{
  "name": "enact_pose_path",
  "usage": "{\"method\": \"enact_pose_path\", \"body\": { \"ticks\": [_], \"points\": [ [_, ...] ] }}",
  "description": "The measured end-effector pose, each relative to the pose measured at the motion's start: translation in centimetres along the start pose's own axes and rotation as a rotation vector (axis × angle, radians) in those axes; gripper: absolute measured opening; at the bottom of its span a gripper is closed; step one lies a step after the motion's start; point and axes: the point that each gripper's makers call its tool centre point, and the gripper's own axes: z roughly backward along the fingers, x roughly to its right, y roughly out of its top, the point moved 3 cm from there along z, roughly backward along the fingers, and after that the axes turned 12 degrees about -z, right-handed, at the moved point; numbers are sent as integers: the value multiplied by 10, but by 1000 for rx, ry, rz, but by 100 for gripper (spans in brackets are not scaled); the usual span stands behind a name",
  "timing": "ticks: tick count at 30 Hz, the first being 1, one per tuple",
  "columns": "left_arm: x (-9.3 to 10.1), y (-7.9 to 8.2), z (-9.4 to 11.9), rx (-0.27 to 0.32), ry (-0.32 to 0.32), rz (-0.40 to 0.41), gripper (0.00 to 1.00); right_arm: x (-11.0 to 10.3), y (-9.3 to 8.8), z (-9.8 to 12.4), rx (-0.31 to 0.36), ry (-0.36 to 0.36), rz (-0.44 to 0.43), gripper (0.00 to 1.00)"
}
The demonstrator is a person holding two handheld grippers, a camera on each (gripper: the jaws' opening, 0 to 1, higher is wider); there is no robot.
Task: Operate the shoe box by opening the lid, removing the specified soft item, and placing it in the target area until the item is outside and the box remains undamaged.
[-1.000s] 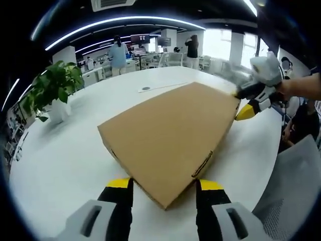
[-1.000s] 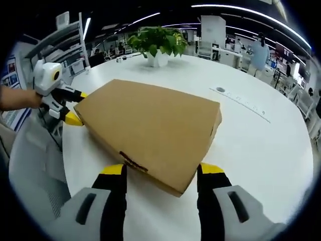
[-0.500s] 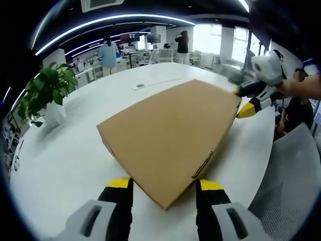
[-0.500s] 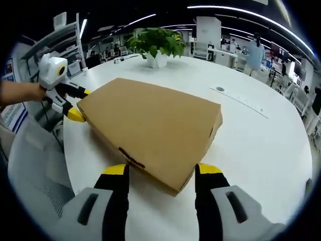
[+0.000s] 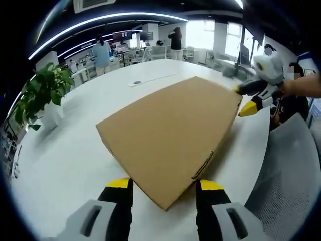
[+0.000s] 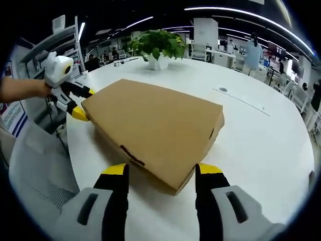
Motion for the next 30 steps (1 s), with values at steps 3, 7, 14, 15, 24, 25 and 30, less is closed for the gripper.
{"method": "enact_pose_path", "body": {
  "ticks": [3, 7, 14, 15, 24, 25, 30],
  "points": [
    [-1, -3, 3, -6, -6, -7, 50, -5, -1, 0, 4, 3, -3, 49],
    [-6, -8, 8, -16, -19, -22, 50, -12, -2, -2, 8, 5, -5, 49],
    [-16, -16, 13, -37, -31, -44, 50, -26, -2, -6, 14, 18, -9, 48],
    [-18, -18, 14, -41, -31, -50, 50, -28, -2, -7, 15, 21, -9, 48],
    [-30, -31, 21, -68, -28, -64, 50, -46, -1, -14, 18, 40, 10, 45],
    [-31, -32, 21, -69, -28, -63, 50, -47, -1, -14, 20, 41, 7, 45],
    [-35, -38, 24, -72, -24, -45, 49, -53, -1, -17, 20, 46, 13, 43]
  ]
}}
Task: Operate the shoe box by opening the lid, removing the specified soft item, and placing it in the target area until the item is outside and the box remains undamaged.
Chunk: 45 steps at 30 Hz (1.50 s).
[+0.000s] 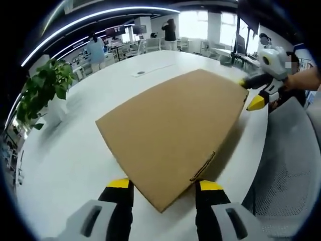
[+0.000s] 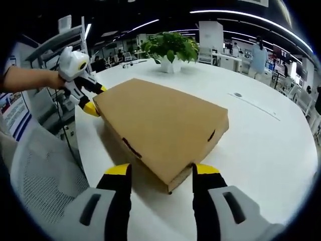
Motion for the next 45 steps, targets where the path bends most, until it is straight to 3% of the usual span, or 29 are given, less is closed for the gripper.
{"method": "enact_pose_path", "body": {
  "ticks": [19, 29, 38, 45],
  "points": [
    [-8, -18, 10, -23, 27, 49, 47, -18, 4, -13, 9, 18, 21, 44],
    [-6, -22, 12, -14, 42, 109, 46, -14, 4, -12, 9, 13, 64, 40],
    [-4, -23, 15, 4, 81, 111, 43, -19, 2, -12, 18, 28, 58, 47],
    [-2, -19, 20, 19, 85, 130, 46, -21, 7, -7, 35, 35, 30, 48]
  ]
}}
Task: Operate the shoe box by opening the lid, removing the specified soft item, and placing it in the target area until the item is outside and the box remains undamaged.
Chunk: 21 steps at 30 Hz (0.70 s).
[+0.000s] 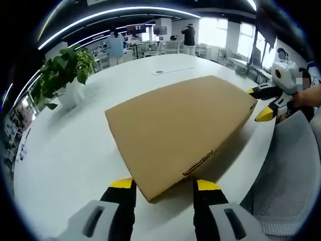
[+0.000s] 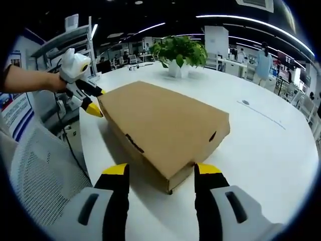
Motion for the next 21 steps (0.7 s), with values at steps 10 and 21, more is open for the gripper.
{"method": "enact_pose_path", "body": {
  "ticks": [10, 21],
  "points": [
    [1, 10, 13, 39, 16, 8, 50, -8, 10, 10, 28, 9, 15, 50],
    [0, 23, 27, 85, 36, 11, 53, -12, 25, 20, 63, 17, 32, 51]
  ]
}}
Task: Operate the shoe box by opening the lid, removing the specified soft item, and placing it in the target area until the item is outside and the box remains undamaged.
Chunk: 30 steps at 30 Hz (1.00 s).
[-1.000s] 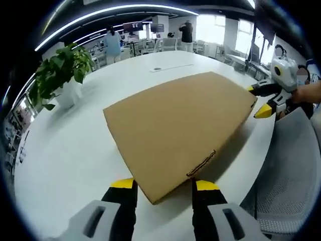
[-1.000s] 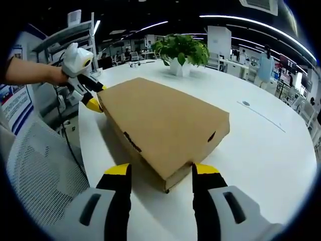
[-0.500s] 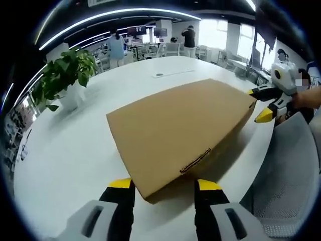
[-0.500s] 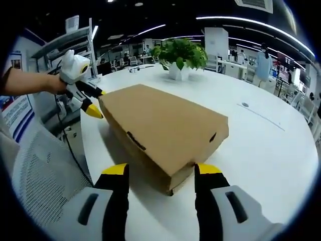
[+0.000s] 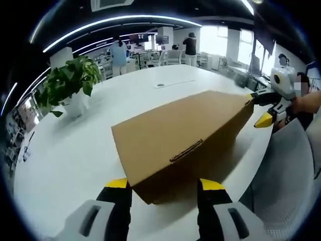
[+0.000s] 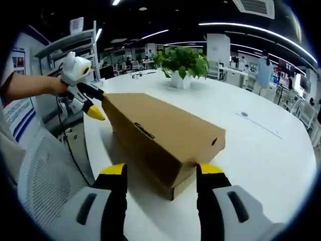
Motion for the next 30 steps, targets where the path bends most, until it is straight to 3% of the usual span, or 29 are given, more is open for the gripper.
{"method": "enact_pose_path", "body": {
  "ticks": [15, 30],
  "points": [
    [-10, 27, 17, 60, 52, -21, 53, -1, 30, 11, 77, 0, 10, 52],
    [-34, 58, 25, 124, 134, -36, 47, 6, 64, 14, 138, -2, 32, 53]
  ]
}}
